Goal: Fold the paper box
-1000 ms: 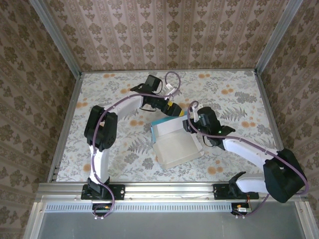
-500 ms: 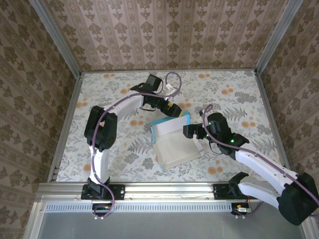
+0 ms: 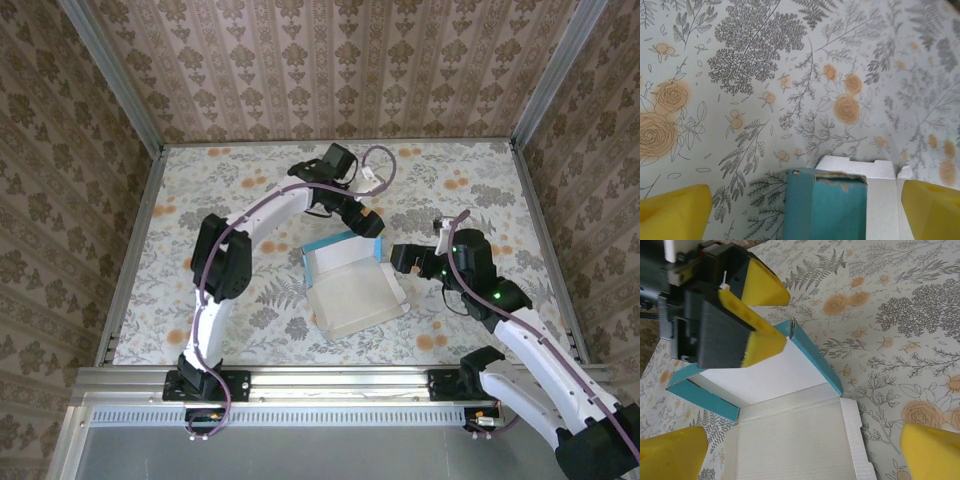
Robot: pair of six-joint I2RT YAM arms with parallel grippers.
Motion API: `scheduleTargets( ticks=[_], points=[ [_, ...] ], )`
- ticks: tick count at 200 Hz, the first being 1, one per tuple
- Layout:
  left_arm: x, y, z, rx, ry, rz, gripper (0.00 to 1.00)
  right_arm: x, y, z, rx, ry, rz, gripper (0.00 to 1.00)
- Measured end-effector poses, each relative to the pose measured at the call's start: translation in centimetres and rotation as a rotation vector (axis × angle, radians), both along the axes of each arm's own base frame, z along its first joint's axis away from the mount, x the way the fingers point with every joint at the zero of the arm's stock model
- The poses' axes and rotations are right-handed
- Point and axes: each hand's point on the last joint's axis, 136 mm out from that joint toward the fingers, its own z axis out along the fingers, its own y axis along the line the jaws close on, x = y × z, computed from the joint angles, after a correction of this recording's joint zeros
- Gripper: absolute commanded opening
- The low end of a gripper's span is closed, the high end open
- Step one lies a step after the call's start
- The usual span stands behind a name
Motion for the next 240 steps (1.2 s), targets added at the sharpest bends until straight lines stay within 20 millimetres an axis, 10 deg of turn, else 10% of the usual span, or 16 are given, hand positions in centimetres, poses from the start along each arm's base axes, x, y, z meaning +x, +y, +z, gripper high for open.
scheduleTargets(
  ticks=[139,196,240],
  points=[
    [-0.8,-0.5,-1.4,0.109,0.036,-0.009,0.38,-0.8,-1.2,-0.5,0.002,0.040,-0.026,1.00],
    [-0.1,0.1,-1.9,0.049,0.102,0.024,0.37,-0.7,-1.2,-1.9,-0.010,0.094,-0.026,1.00],
    [1.4,5.4,-3.0,-0.030,0.236,0.212,0.38,-0.7,-0.6,-2.7,0.000,0.137,0.003,0.98]
  ],
)
